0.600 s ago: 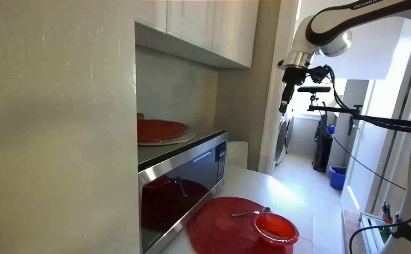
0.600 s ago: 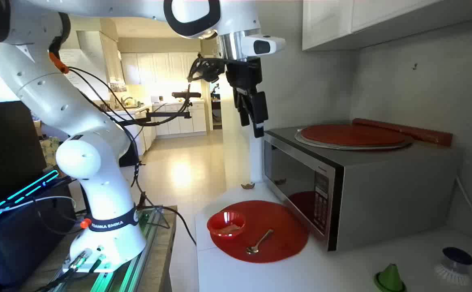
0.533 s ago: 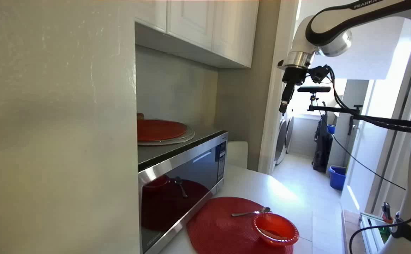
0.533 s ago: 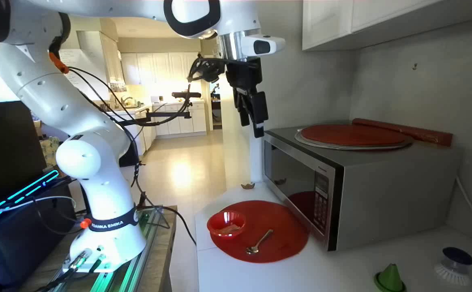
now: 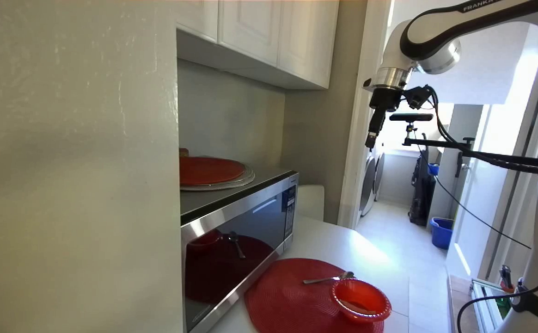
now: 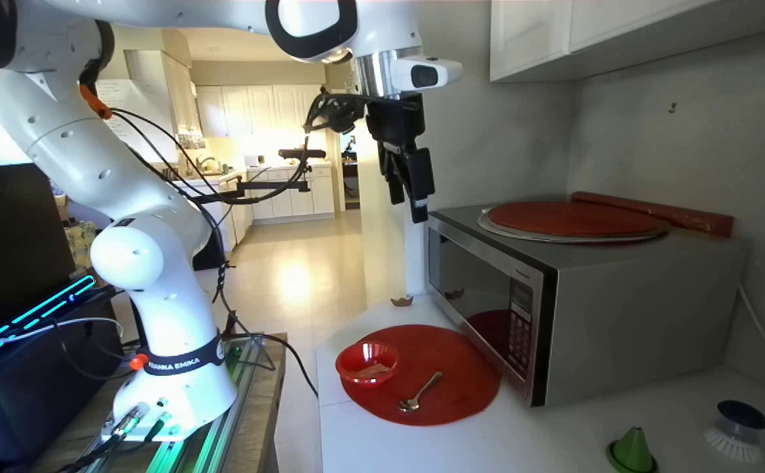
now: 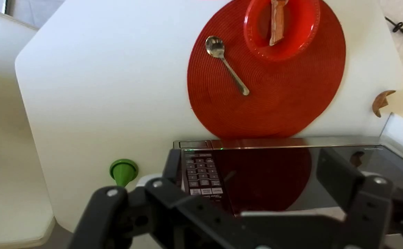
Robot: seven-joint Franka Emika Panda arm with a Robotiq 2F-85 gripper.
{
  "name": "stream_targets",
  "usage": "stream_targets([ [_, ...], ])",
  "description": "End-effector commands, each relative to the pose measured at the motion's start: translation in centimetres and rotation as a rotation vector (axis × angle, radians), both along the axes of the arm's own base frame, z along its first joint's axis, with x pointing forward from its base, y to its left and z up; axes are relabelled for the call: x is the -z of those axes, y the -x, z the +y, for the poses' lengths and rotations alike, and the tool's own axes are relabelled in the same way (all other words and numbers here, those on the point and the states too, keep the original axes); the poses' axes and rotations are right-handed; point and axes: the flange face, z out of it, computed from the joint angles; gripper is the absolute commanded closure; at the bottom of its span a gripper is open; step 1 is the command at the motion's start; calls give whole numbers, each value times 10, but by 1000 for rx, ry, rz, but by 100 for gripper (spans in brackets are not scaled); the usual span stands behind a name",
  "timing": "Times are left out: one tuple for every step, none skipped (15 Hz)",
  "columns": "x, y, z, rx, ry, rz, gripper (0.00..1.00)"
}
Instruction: Press the button to open the microwave door
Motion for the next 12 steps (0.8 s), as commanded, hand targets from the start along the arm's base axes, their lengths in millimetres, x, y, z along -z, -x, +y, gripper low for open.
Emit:
stream_targets([
  [-4, 13, 11, -42, 5, -35, 0],
  [-4, 21, 16, -64, 32, -63, 0],
  [-3, 27, 21, -89, 64, -95, 0],
  [-1, 32, 26, -112, 77, -122, 0],
  [5, 40, 31, -146, 111, -164, 0],
  [13, 44, 33, -157, 155, -188, 0],
  [23, 49, 34, -165, 181, -227, 0],
  [35, 53, 33, -167, 180, -241, 0],
  [49, 55, 32, -178, 194, -259, 0],
  [63, 55, 31, -178, 183, -264, 0],
  [77, 53, 31, -177, 166, -260, 0],
  [91, 48, 30, -183, 139, -252, 0],
])
